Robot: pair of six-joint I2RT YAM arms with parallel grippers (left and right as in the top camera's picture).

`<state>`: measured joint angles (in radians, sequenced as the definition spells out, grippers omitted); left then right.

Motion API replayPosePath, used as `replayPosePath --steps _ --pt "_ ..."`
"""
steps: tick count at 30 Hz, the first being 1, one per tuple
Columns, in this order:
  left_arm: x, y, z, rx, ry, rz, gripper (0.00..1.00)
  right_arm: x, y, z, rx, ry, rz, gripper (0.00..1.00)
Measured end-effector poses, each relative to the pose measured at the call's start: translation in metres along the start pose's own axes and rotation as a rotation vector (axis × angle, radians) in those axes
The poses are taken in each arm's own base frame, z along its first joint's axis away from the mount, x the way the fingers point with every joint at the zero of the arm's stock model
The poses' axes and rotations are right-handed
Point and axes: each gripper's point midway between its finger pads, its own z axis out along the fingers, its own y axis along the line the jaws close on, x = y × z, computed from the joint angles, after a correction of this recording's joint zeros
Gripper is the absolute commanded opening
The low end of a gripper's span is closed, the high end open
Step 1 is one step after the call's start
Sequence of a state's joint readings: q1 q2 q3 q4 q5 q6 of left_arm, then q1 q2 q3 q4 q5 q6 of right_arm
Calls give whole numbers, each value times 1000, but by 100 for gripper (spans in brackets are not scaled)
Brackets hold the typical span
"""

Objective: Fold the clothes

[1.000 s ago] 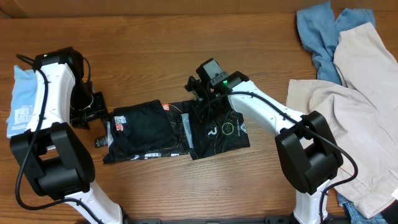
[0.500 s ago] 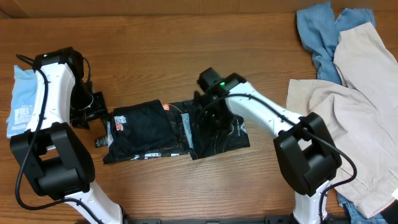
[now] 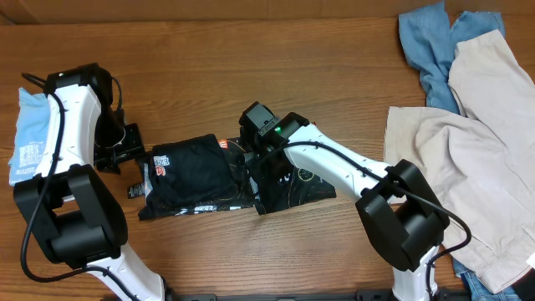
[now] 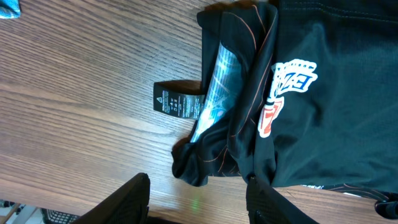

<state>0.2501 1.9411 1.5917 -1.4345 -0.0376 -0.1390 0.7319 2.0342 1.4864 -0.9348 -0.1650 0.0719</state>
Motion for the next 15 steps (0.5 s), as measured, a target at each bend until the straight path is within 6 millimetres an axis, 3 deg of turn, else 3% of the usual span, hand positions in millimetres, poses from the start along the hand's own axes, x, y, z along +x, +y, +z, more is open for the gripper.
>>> replayPosePath --steps 15 --pt "0 0 0 0 0 0 53 1 -6 12 24 19 14 40"
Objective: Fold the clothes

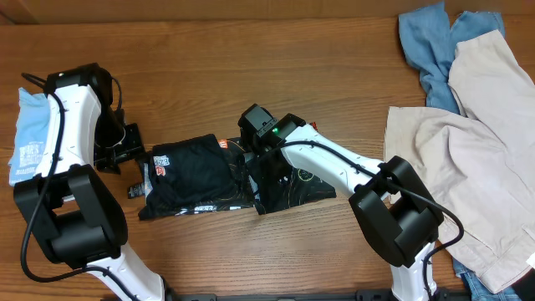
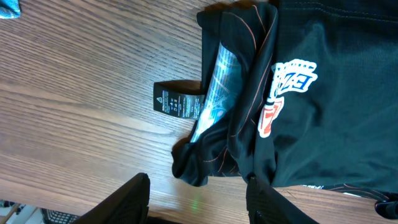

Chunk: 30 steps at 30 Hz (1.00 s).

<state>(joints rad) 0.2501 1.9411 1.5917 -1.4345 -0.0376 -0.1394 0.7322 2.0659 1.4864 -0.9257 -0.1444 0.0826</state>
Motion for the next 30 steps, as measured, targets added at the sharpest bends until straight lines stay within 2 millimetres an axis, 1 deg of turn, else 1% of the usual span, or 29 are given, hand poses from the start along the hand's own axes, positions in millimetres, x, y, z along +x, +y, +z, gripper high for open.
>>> replayPosePath --steps 4,9,11,13,14,16,17,24,26,28,30 --pt "0 0 0 0 0 0 53 -4 2 1 0 -18 -8 40" --pt "0 0 0 0 0 0 53 -4 5 6 3 -13 -8 36" --pt "0 0 0 0 0 0 53 -3 4 9 4 -5 -1 31" --pt "0 0 0 0 0 0 53 -2 3 11 10 0 6 22" --pt "0 0 0 0 0 0 53 -2 2 11 12 0 8 15" --pt "0 0 0 0 0 0 53 -2 2 11 16 -1 12 6" --pt "0 0 0 0 0 0 53 -2 1 12 20 -1 17 4" --pt "0 0 0 0 0 0 53 -3 -1 11 28 -3 33 4" --pt "0 0 0 0 0 0 53 0 -1 11 31 8 36 4" --pt "0 0 0 0 0 0 54 5 -2 9 39 30 39 4" --pt "0 0 0 0 0 0 54 5 -3 3 53 42 41 4"
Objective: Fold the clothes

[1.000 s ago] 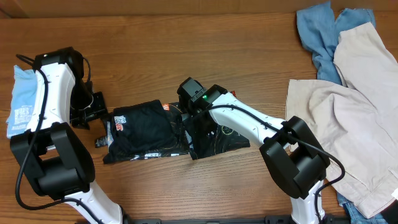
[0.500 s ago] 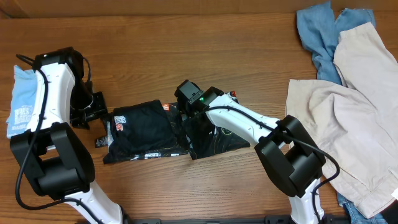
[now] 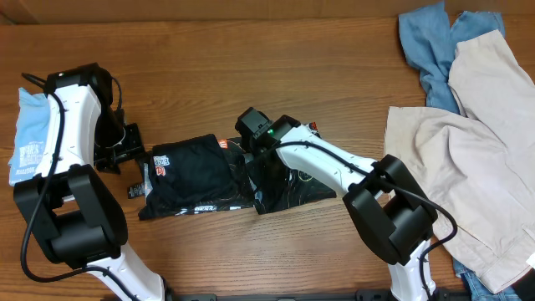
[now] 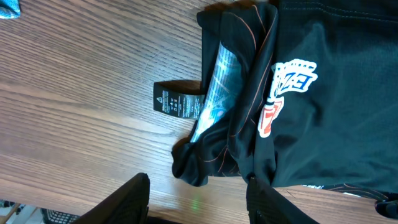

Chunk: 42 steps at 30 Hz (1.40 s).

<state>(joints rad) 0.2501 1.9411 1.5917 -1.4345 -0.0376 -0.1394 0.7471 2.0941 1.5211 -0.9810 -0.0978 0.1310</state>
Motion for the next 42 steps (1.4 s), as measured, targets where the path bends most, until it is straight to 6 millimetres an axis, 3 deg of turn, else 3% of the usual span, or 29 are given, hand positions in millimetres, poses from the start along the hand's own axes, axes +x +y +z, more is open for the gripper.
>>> replayPosePath --steps 8,23,30,37,42 --pt "0 0 0 0 0 0 54 -34 4 -33 16 -104 -9 4" --pt "0 0 0 0 0 0 54 -52 -13 -40 99 -184 2 4" --pt "0 0 0 0 0 0 54 -49 -28 -41 127 -168 29 4" --pt "0 0 0 0 1 0 53 -62 -34 -44 167 -223 32 4" --pt "0 0 0 0 1 0 54 -45 -32 -40 147 -151 31 4"
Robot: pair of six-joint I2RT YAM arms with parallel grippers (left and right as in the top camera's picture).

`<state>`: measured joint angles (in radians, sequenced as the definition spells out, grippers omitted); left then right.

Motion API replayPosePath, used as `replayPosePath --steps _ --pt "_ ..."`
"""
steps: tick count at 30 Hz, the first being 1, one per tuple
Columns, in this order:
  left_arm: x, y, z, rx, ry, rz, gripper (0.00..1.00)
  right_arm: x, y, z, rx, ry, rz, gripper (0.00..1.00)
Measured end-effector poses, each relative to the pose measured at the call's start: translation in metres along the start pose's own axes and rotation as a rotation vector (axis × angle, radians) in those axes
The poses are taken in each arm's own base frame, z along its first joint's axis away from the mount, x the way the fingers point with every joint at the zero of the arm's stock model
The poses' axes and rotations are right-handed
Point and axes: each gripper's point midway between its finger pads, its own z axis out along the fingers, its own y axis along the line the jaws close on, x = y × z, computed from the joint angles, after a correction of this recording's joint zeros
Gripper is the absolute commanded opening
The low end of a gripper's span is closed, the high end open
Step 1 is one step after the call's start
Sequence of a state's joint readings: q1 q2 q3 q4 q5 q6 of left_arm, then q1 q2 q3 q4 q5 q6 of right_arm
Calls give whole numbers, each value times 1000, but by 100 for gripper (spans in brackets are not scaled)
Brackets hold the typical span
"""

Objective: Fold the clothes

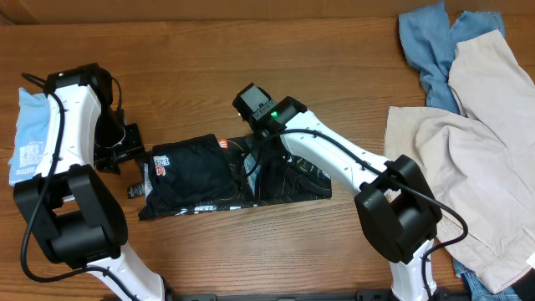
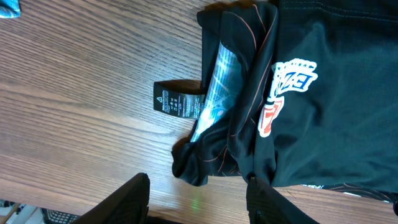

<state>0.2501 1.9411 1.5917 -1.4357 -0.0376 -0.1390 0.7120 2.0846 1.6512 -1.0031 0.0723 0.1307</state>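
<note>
A black garment (image 1: 201, 176) with a red-and-white print lies crumpled at the table's middle. In the left wrist view its left edge (image 2: 323, 93) shows, with a black tag (image 2: 177, 104) sticking out onto the wood. My left gripper (image 2: 199, 202) is open just left of that edge, its fingers (image 2: 134, 199) on bare wood and holding nothing; overhead it is the left gripper (image 1: 125, 149). My right gripper (image 1: 255, 163) reaches down onto the garment's middle. Its jaws are hidden against the dark cloth.
A folded light-blue cloth (image 1: 29, 134) lies at the far left, beside the left arm. A blue garment (image 1: 426, 42) and a pile of beige garments (image 1: 476, 142) cover the right side of the table.
My right wrist has shifted toward the table's back. The garment's right half now lies flatter and shorter at its lower edge. The left arm and the garment's left edge are unchanged.
The right gripper stayed on the garment's middle through every earlier moment, with its wrist a little farther left each time. Now the wrist is farther back and the right half of the cloth has changed shape. The left gripper stayed open beside the left edge.
</note>
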Motion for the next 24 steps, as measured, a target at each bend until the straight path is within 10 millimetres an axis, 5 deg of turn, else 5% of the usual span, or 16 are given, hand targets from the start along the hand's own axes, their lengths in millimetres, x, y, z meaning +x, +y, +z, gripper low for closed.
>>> replayPosePath --steps 7,19,24 --pt "0 0 0 0 0 0 54 24 4 -1 -30 103 -3 4" --pt "0 0 0 0 0 0 54 39 23 -1 -144 164 0 4" --pt "0 0 0 0 -1 0 53 42 40 -5 -256 174 -63 15"
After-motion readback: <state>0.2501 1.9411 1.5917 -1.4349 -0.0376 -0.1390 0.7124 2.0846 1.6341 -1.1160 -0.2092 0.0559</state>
